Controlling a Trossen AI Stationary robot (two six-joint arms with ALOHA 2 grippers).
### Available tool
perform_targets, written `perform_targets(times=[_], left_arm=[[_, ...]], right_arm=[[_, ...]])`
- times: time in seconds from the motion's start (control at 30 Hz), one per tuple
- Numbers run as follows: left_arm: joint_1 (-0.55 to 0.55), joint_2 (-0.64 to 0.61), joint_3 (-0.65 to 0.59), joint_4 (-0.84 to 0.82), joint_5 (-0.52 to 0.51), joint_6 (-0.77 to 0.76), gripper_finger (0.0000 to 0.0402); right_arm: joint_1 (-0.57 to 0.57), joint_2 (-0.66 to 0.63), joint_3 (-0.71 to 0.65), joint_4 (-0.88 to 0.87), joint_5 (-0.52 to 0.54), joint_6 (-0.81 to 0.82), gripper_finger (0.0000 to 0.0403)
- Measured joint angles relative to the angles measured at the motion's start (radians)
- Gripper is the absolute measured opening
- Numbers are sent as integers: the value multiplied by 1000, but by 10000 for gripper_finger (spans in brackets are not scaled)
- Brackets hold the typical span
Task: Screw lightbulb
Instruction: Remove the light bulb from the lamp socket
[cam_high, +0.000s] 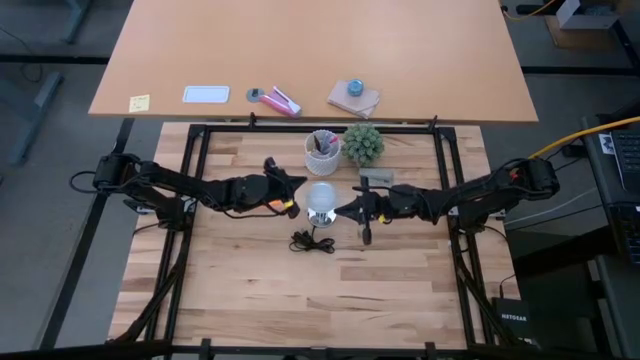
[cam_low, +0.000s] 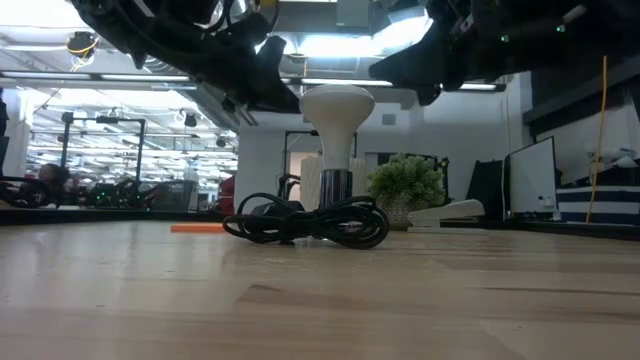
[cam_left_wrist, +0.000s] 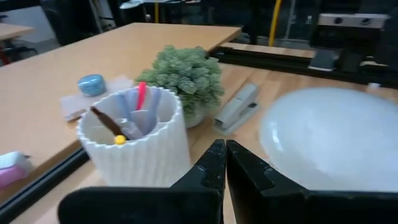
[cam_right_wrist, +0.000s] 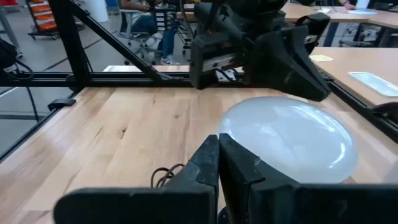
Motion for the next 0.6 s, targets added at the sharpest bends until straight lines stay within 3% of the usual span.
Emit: perform_targets(times=[0.6], left_arm=[[-77,0,-1,0,16,-7,5]], right_arm=[[4,2,-1,-77,223,7,12]])
